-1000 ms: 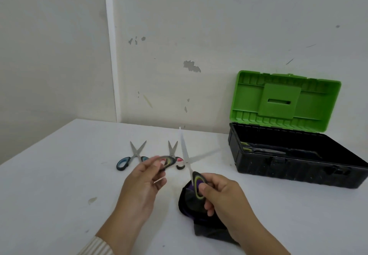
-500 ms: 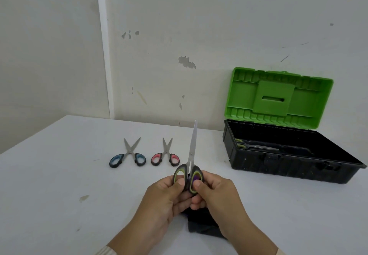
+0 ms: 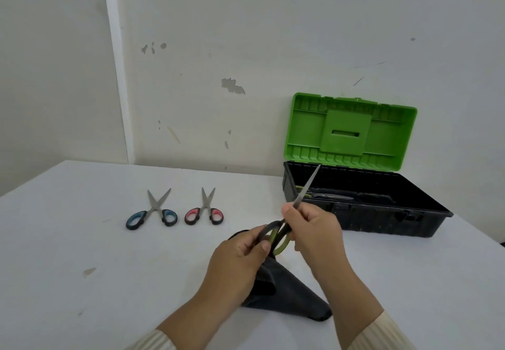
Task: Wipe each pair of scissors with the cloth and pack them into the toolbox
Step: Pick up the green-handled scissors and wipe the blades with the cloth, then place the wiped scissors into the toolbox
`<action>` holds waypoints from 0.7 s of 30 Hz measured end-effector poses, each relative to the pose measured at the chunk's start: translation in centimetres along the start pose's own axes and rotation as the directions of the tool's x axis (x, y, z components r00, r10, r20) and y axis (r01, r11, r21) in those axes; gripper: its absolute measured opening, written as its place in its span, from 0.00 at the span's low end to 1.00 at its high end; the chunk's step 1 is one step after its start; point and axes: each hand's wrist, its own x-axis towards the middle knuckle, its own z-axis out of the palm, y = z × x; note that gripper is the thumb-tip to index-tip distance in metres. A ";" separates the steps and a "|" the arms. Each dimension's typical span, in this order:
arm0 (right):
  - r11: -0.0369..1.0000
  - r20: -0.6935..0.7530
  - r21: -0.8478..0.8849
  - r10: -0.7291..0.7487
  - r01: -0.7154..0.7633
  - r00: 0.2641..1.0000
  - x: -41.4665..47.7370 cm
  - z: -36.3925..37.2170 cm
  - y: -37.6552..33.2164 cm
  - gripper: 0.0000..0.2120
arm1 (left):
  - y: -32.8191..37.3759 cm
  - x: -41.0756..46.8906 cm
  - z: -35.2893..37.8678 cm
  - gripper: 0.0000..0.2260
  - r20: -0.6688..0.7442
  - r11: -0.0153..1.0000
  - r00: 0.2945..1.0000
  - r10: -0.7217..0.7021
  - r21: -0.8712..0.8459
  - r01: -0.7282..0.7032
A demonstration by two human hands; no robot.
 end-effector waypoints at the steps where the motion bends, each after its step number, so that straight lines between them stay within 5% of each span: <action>1: 0.999 0.004 -0.047 0.012 -0.012 1.000 0.4 -1.0 0.4 0.13 | 0.2 0.3 0.9 0.15 0.010 0.998 1.000 0.017 0.053 -0.018; 7: 0.931 -0.032 -0.358 0.065 -0.072 0.997 2.0 -7.9 4.6 0.06 | 0.7 2.4 8.8 0.26 0.258 0.928 0.964 -0.069 0.372 -0.034; 12: 0.824 -0.071 -0.567 -0.045 -0.003 0.996 5.2 -13.7 5.6 0.08 | 0.4 4.4 14.5 0.27 0.447 0.693 0.864 -0.233 0.699 -0.175; 15: 0.731 -0.044 -0.673 -0.192 0.113 0.980 9.0 -16.4 4.3 0.08 | -0.5 6.2 16.2 0.26 0.436 0.596 0.883 -0.175 0.761 -0.258; 18: 0.565 0.084 -0.799 -0.238 0.208 0.968 14.4 -18.0 3.5 0.07 | -1.8 8.1 17.1 0.27 0.377 0.552 0.924 -0.068 0.786 -0.280; 21: 0.324 0.244 -0.909 -0.092 0.261 0.965 19.7 -18.1 5.6 0.07 | -2.9 9.0 17.5 0.26 0.314 0.518 0.949 0.015 0.810 -0.276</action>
